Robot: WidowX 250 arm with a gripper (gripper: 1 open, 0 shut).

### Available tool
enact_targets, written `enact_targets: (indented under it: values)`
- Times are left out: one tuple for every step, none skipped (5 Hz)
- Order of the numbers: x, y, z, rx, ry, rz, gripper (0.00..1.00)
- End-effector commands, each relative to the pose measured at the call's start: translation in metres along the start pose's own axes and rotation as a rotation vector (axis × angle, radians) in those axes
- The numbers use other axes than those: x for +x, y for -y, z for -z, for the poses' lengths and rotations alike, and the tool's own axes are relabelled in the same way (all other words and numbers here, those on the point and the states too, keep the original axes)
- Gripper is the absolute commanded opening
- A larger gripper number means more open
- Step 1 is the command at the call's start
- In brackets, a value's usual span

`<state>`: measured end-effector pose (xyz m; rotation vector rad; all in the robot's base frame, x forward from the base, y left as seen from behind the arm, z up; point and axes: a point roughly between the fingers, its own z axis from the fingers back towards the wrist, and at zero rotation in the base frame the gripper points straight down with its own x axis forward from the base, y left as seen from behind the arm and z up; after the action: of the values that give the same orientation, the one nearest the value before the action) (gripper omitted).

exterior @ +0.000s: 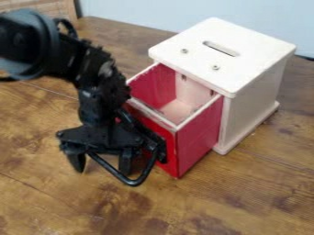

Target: Close the drawer

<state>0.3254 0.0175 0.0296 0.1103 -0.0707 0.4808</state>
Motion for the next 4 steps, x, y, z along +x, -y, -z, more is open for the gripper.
enact_targets:
  values:
    - [0.010,0.016,-0.026,-0.035,0.026,-0.038,1.00]
    - [0.011,0.026,-0.035,-0.054,0.020,-0.100,1.00]
    - [0.011,0.037,-0.039,-0.060,0.012,-0.151,1.00]
    - [0.014,0.033,-0.044,-0.070,0.006,-0.158,1.00]
